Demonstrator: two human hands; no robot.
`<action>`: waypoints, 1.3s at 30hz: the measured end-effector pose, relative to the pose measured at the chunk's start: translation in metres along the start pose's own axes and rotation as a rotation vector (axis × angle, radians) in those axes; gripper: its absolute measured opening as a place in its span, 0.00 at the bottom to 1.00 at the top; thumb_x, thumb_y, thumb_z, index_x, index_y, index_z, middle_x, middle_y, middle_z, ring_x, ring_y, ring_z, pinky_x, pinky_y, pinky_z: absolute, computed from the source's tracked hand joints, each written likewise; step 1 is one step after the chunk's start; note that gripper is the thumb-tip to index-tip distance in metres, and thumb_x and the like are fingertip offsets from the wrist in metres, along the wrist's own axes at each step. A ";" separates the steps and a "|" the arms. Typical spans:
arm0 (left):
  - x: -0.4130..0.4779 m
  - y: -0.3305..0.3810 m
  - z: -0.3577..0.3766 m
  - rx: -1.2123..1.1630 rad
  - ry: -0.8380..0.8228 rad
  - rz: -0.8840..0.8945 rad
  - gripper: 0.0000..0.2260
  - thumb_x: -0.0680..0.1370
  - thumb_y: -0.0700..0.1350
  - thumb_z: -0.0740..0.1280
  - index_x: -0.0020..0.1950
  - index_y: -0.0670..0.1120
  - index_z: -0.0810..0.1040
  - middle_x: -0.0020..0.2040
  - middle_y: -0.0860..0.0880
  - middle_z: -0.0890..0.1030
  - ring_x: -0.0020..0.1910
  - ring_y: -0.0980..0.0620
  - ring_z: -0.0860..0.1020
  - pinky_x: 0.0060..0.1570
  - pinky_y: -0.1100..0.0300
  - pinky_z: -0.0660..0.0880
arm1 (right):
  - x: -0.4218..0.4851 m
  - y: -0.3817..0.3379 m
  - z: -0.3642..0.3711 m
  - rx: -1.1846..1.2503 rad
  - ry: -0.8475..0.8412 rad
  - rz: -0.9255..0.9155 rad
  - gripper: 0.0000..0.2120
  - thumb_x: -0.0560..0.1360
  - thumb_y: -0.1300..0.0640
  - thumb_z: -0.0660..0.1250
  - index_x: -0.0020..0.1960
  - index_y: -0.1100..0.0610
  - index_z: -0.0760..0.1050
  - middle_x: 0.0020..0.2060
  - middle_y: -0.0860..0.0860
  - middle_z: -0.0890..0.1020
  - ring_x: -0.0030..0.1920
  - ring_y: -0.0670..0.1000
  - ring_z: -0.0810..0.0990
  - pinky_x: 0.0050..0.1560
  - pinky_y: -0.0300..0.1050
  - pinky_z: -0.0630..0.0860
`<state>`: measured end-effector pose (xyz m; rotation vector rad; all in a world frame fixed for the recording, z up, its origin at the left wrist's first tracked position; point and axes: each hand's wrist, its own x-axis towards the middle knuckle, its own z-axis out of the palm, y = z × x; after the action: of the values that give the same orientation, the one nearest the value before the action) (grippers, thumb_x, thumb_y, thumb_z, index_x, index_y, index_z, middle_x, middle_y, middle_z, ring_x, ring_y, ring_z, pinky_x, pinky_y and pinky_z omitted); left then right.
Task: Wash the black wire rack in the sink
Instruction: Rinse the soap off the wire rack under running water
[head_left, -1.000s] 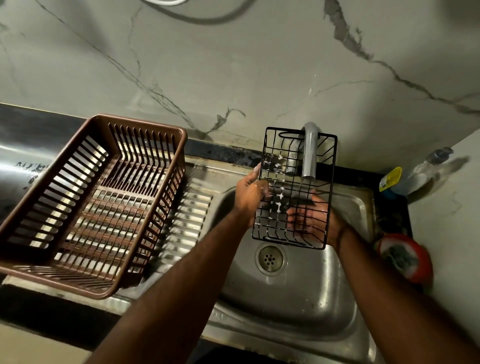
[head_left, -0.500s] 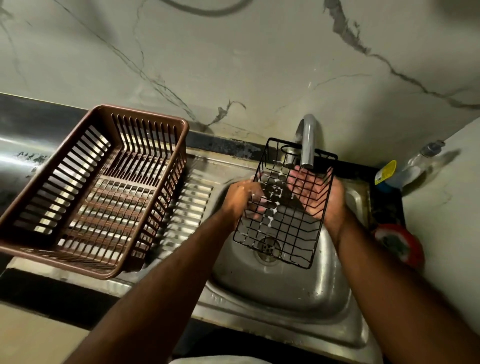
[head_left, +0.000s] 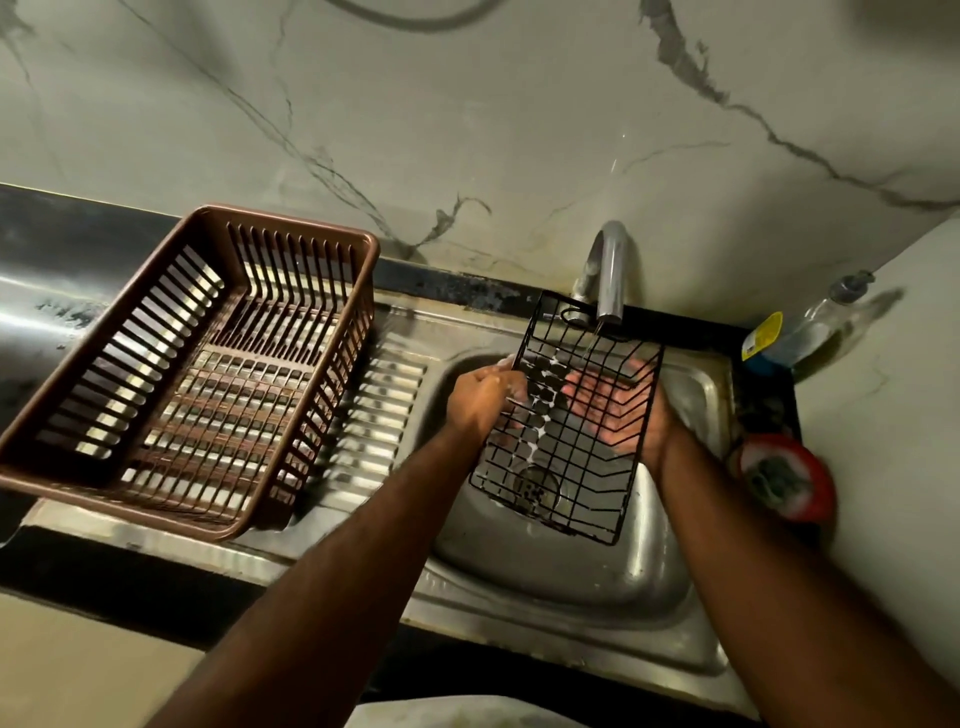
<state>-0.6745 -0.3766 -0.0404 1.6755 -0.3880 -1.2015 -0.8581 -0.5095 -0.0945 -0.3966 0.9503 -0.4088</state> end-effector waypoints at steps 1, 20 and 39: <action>0.000 0.000 0.001 -0.005 0.007 0.000 0.09 0.76 0.36 0.64 0.49 0.43 0.84 0.65 0.50 0.81 0.46 0.56 0.80 0.37 0.63 0.77 | -0.002 0.003 -0.001 0.015 0.006 -0.006 0.37 0.79 0.33 0.51 0.51 0.63 0.86 0.53 0.58 0.85 0.53 0.57 0.86 0.52 0.51 0.83; -0.008 0.012 0.010 -0.310 0.159 0.135 0.24 0.80 0.34 0.64 0.75 0.49 0.71 0.58 0.44 0.82 0.46 0.51 0.83 0.40 0.56 0.82 | -0.023 0.013 0.012 -0.327 0.085 -0.043 0.33 0.82 0.35 0.50 0.65 0.60 0.78 0.55 0.59 0.85 0.51 0.58 0.86 0.50 0.51 0.80; -0.019 -0.002 0.009 -0.249 0.452 0.189 0.34 0.71 0.46 0.68 0.77 0.46 0.64 0.67 0.40 0.71 0.59 0.43 0.79 0.55 0.46 0.82 | 0.005 0.034 0.022 -0.304 0.176 -0.273 0.17 0.83 0.47 0.60 0.56 0.58 0.80 0.51 0.56 0.85 0.51 0.55 0.84 0.47 0.47 0.79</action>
<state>-0.6914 -0.3669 -0.0318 1.5940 -0.1063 -0.6745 -0.8315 -0.4799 -0.1033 -0.7827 1.1384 -0.5553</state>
